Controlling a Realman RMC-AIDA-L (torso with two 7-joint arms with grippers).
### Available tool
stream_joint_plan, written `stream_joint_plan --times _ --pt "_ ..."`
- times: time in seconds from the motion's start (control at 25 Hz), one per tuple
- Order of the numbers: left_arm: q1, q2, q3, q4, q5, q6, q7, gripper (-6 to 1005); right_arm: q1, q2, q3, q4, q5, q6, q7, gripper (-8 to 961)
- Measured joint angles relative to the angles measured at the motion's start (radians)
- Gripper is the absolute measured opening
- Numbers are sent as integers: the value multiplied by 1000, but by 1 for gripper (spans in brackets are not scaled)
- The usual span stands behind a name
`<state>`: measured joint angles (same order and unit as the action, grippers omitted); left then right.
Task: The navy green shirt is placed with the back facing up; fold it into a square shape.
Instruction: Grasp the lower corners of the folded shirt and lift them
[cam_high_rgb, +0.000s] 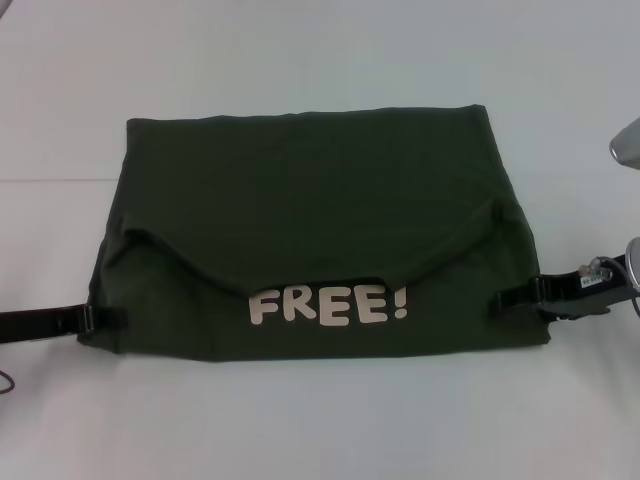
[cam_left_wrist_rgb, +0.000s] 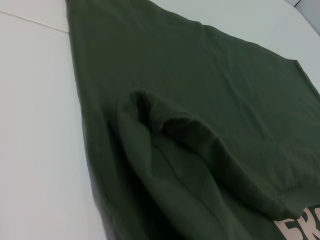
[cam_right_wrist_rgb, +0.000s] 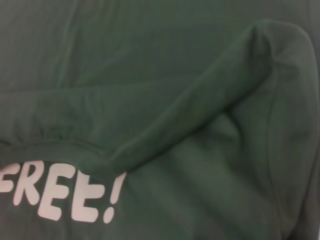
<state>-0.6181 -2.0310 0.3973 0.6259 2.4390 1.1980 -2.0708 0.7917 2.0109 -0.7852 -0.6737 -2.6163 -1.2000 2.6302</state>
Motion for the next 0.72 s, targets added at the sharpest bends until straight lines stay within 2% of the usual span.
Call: stream_joint_plan --times 0.48,0.72 --pt "0 0 0 0 0 3 2 46 -9 0 -1 24 24 9 -22 815" --pt "0 0 0 -1 0 4 1 45 -19 -7 2 20 23 9 -25 811"
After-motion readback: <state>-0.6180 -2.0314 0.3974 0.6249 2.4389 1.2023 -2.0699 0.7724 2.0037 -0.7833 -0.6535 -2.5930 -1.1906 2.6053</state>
